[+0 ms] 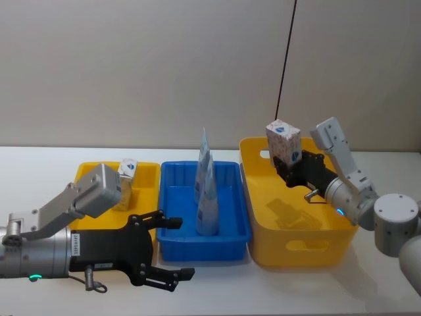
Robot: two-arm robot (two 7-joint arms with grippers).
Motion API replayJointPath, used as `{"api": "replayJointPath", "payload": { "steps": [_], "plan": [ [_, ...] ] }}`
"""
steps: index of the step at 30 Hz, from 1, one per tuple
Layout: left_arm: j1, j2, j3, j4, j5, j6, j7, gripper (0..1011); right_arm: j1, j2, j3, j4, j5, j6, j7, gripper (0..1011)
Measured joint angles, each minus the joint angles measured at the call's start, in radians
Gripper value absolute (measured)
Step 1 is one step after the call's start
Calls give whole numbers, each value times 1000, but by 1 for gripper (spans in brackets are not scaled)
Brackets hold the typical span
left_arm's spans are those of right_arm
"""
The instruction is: Bimanual collaborative sorting of washing and personal care products
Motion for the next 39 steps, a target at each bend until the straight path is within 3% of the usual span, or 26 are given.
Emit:
{"api": "replayJointPath", "payload": {
  "steps": [14,28,30,31,39],
  "plan": [
    [0,0,0,0,0,0,0,1001,41,-39,13,107,-18,-13,-44,383],
    [0,0,0,0,0,0,0,1001,28,-37,34,96,-19,-7,-61,395],
    [0,0,0,0,0,0,0,1001,24,-35,38,88,-18,-6,-61,503],
    [0,0,0,0,0,0,0,1001,21,-33,41,81,-17,-5,-61,503],
    [0,0,0,0,0,0,0,1001,12,-26,54,49,-13,-4,-58,780]
  ]
}}
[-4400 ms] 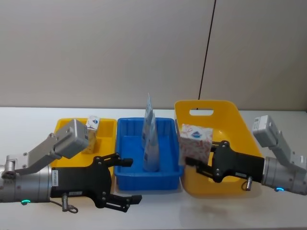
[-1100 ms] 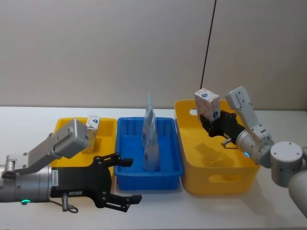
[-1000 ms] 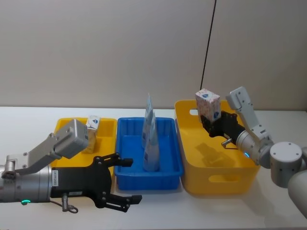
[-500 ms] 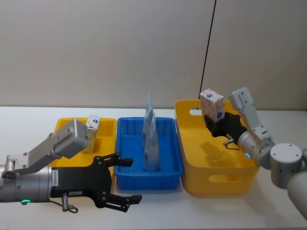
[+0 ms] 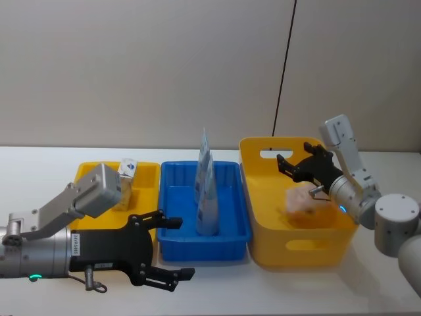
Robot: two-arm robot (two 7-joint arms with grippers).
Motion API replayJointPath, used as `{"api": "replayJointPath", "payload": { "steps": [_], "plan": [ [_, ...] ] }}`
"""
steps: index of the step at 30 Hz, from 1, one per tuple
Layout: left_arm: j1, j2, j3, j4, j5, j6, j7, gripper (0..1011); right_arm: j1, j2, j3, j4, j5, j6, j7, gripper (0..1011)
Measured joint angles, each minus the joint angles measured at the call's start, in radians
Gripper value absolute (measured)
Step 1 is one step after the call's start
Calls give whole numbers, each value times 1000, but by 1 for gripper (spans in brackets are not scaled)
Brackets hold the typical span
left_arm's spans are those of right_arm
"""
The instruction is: Bimanual collaborative sorting of washing and personal care products
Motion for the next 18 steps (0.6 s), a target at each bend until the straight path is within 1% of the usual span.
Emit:
{"api": "replayJointPath", "payload": {
  "steps": [1,2,4,8,11,13,14,18],
  "plan": [
    [0,0,0,0,0,0,0,1001,-1,1,3,-5,1,0,2,833],
    [0,0,0,0,0,0,0,1001,-1,1,3,-5,1,0,2,833],
    [0,0,0,0,0,0,0,1001,-2,2,6,-14,4,0,4,906],
    [0,0,0,0,0,0,0,1001,-11,6,15,-43,9,1,13,1003],
    [0,0,0,0,0,0,0,1001,-21,9,20,-67,14,5,20,1004],
    [0,0,0,0,0,0,0,1001,-33,14,23,-96,18,11,28,1004],
    [0,0,0,0,0,0,0,1001,-44,18,26,-124,22,16,34,1003],
    [0,0,0,0,0,0,0,1001,-74,29,32,-188,31,31,49,1004]
  ]
}}
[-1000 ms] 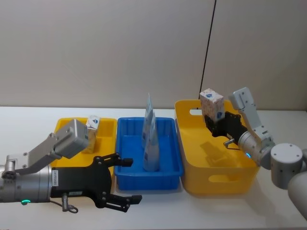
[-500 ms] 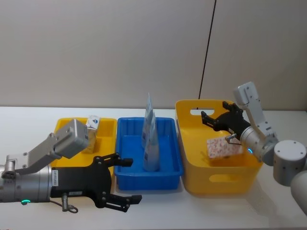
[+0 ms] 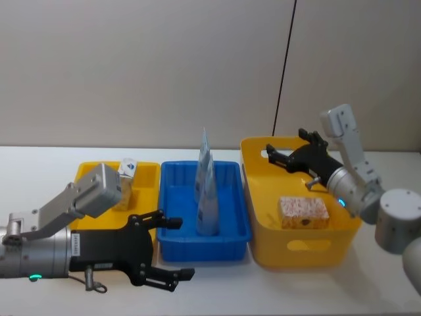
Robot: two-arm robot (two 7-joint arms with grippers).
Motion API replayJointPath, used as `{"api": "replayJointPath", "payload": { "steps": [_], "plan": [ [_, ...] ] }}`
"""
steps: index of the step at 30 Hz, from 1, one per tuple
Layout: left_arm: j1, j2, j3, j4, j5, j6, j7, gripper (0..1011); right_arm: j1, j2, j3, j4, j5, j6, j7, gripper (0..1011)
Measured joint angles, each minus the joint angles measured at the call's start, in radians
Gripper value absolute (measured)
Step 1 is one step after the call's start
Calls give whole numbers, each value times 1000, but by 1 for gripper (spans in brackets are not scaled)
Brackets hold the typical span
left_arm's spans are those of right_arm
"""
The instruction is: Bimanual collaborative sorting of washing and personal care products
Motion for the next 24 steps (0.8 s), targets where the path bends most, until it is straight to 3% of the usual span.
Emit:
{"api": "replayJointPath", "payload": {
  "steps": [9,15,24],
  "plan": [
    [0,0,0,0,0,0,0,1001,-124,40,18,-240,39,59,33,1003],
    [0,0,0,0,0,0,0,1001,-238,68,34,-433,64,104,39,1004],
    [0,0,0,0,0,0,0,1001,-354,80,37,-603,78,148,26,1003]
  ]
}}
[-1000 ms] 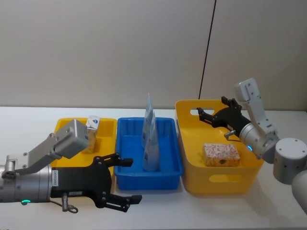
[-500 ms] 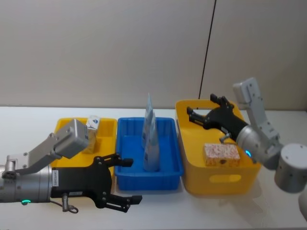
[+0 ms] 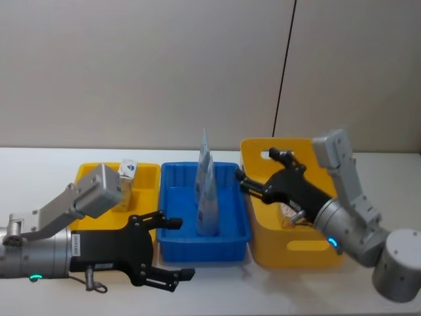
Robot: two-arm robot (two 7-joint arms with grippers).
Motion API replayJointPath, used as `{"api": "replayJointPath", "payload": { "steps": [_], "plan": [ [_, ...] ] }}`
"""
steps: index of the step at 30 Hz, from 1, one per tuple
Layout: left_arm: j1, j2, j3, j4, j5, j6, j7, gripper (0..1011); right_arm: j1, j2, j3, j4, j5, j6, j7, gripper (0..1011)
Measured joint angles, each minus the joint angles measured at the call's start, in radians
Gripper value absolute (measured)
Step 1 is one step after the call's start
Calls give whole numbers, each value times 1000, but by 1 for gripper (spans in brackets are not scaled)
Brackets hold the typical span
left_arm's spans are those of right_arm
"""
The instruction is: Bimanual collaborative sorting of washing and personal care products
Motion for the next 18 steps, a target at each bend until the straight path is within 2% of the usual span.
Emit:
{"api": "replayJointPath", "payload": {
  "steps": [8,18],
  "plan": [
    [0,0,0,0,0,0,0,1001,-68,-5,-11,-85,-13,18,-22,1003],
    [0,0,0,0,0,0,0,1001,-102,-30,-22,-110,-46,24,-61,1004]
  ]
}}
